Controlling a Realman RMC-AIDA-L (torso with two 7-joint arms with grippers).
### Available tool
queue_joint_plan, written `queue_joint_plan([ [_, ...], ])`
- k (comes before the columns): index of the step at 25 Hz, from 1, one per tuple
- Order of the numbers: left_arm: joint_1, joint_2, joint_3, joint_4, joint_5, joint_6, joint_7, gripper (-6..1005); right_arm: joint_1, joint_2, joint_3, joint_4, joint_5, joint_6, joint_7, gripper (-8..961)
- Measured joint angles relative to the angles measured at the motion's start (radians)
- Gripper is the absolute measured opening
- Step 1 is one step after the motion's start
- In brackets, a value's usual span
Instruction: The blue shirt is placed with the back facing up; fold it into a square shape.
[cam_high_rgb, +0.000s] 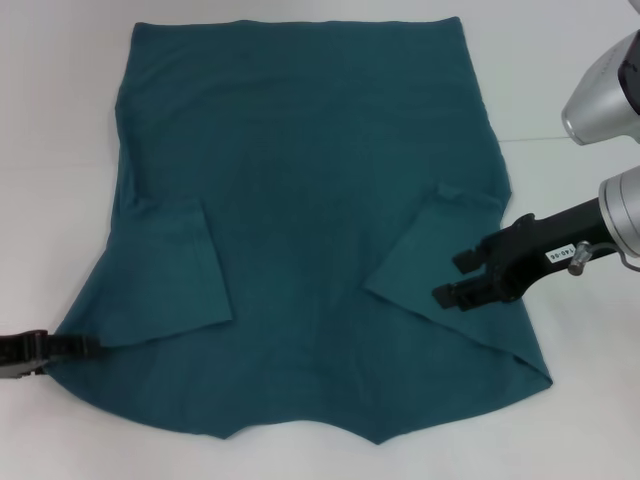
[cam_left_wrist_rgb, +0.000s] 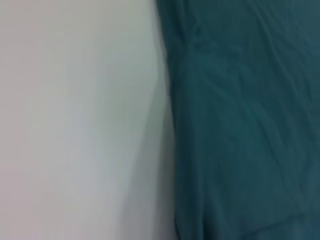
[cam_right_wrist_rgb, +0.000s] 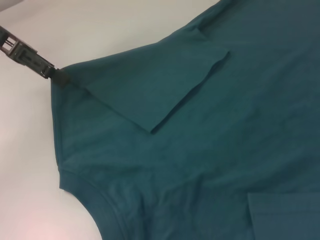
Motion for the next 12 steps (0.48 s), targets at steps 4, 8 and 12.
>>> queue_joint_plan([
  [4, 0.007, -0.006, 0.001, 0.013, -0.001, -0.008, 0.015, 752, 0.000, 0.001, 0.000, 0.006, 0.003, 0.001, 0.002, 629],
  [8, 0.007, -0.006, 0.000, 0.011, 0.000, -0.018, 0.002, 642, 0.000, 0.001, 0.000, 0.009, 0.003, 0.005, 0.004, 630],
  [12, 0.004, -0.005, -0.001, 0.011, -0.001, -0.019, -0.010, 534, 0.000, 0.001, 0.000, 0.009, 0.002, 0.009, 0.006, 630],
])
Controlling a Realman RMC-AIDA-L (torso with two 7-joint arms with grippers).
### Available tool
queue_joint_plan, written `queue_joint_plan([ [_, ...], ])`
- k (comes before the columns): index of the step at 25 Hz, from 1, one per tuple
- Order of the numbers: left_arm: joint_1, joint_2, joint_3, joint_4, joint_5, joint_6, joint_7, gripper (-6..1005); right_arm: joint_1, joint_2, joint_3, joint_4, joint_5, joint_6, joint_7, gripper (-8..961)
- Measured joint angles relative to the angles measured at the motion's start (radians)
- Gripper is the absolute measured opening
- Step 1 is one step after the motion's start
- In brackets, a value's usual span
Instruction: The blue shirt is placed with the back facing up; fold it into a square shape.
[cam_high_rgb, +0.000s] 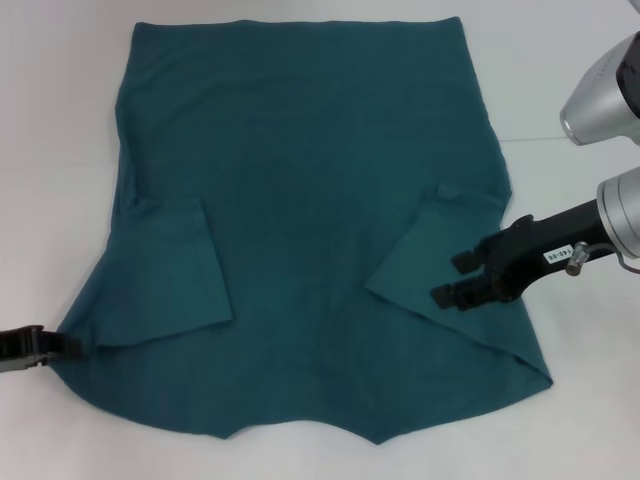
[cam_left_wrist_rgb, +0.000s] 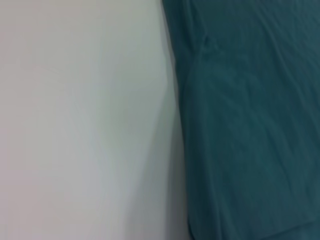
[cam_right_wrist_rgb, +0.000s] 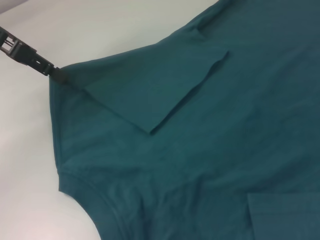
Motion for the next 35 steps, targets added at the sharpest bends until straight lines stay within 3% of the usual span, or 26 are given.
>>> queue_joint_plan([
  [12, -0.004, 0.002, 0.017, -0.010, 0.002, 0.001, -0.001, 41, 0.000, 0.000, 0.000, 0.006, -0.002, 0.014, 0.003, 626],
  [18, -0.002, 0.000, 0.020, -0.011, -0.005, -0.005, -0.001, 28, 0.001, -0.007, 0.005, 0.009, -0.026, 0.021, 0.077, 624],
  [24, -0.004, 0.004, 0.018, -0.011, -0.006, 0.002, 0.006, 28, 0.026, -0.018, 0.004, -0.029, -0.253, -0.036, 0.288, 620],
  [35, -0.004, 0.002, 0.023, -0.005, -0.004, 0.004, 0.007, 28, 0.022, -0.001, -0.001, -0.045, -0.440, -0.193, 0.396, 610],
])
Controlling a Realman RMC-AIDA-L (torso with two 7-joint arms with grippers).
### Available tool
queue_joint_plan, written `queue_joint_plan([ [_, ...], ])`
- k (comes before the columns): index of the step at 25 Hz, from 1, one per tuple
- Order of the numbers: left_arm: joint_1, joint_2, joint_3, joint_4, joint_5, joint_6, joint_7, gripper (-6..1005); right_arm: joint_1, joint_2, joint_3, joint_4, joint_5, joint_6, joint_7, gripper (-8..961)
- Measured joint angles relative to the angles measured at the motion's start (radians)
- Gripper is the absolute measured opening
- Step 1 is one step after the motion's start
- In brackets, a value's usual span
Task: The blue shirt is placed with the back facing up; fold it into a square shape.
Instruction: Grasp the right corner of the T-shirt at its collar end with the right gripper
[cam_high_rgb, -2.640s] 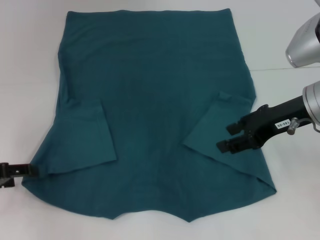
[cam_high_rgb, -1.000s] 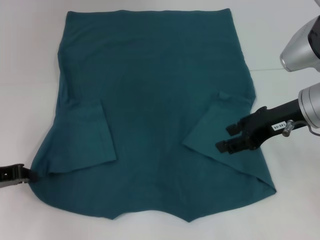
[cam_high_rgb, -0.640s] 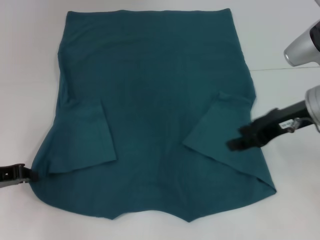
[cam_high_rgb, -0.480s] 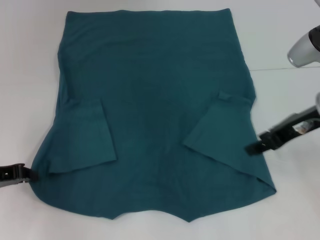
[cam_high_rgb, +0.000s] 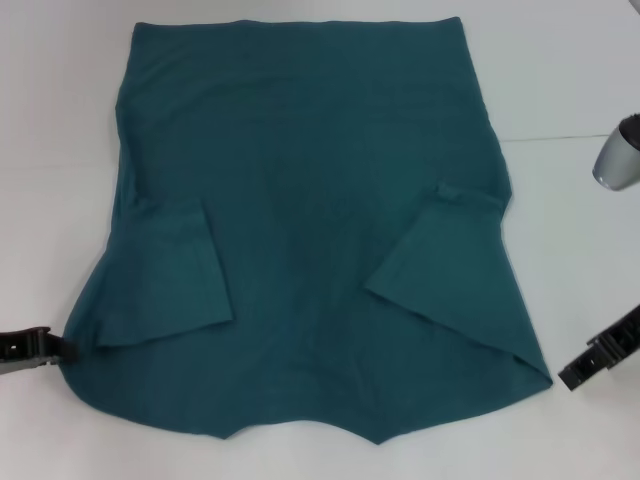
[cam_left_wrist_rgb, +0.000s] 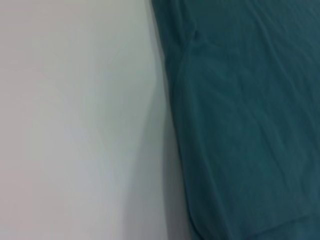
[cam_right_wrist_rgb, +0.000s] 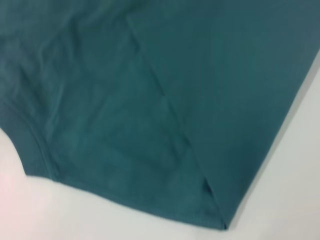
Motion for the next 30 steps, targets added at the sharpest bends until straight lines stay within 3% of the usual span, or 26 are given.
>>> queue_joint_plan([
  [11, 0.017, -0.004, -0.013, 0.002, -0.029, -0.010, 0.003, 28, -0.036, 0.006, -0.016, 0.068, -0.002, 0.075, 0.023, 611],
  [19, 0.017, -0.004, -0.010, -0.003, -0.023, -0.015, 0.005, 28, -0.037, 0.009, -0.083, 0.135, 0.042, 0.164, 0.051, 607],
  [30, 0.017, -0.004, -0.007, -0.005, -0.022, -0.015, 0.009, 28, -0.038, 0.008, -0.102, 0.139, 0.079, 0.202, 0.069, 607],
])
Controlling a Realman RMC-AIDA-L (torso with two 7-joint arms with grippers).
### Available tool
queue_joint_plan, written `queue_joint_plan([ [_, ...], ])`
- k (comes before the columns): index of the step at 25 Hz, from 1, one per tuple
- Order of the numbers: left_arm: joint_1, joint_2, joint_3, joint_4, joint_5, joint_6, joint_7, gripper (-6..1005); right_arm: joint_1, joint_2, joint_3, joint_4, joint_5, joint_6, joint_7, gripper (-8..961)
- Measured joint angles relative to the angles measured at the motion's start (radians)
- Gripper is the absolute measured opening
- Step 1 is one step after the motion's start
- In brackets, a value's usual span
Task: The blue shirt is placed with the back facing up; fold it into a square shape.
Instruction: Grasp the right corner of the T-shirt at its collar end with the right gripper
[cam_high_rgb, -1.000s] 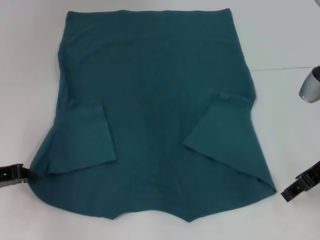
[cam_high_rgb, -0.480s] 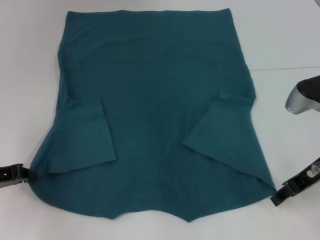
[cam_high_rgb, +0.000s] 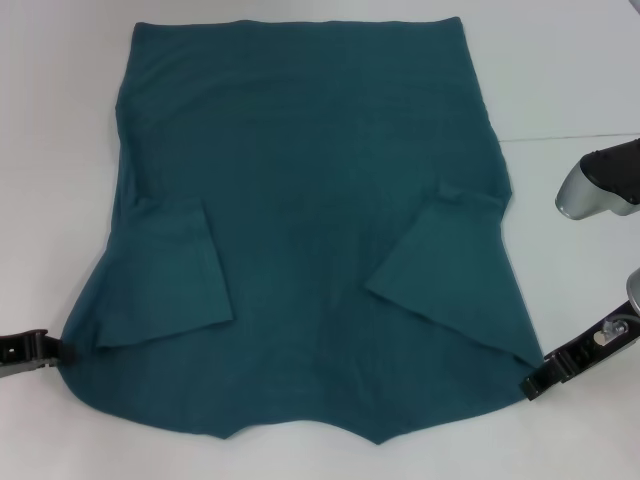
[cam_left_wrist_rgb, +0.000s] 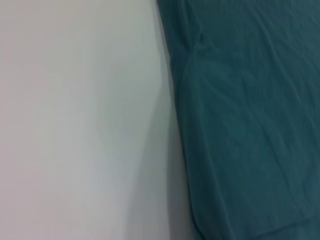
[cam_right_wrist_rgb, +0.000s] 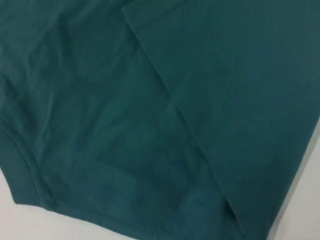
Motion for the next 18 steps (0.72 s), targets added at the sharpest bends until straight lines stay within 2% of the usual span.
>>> queue_joint_plan([
  [13, 0.001, -0.002, 0.001, -0.002, 0.000, 0.000, 0.002, 28, 0.008, 0.000, -0.021, 0.015, -0.003, 0.025, 0.004, 606],
  [18, 0.000, -0.002, 0.002, -0.002, 0.000, 0.000, 0.002, 28, 0.004, -0.001, -0.075, 0.017, -0.004, 0.049, 0.032, 606],
])
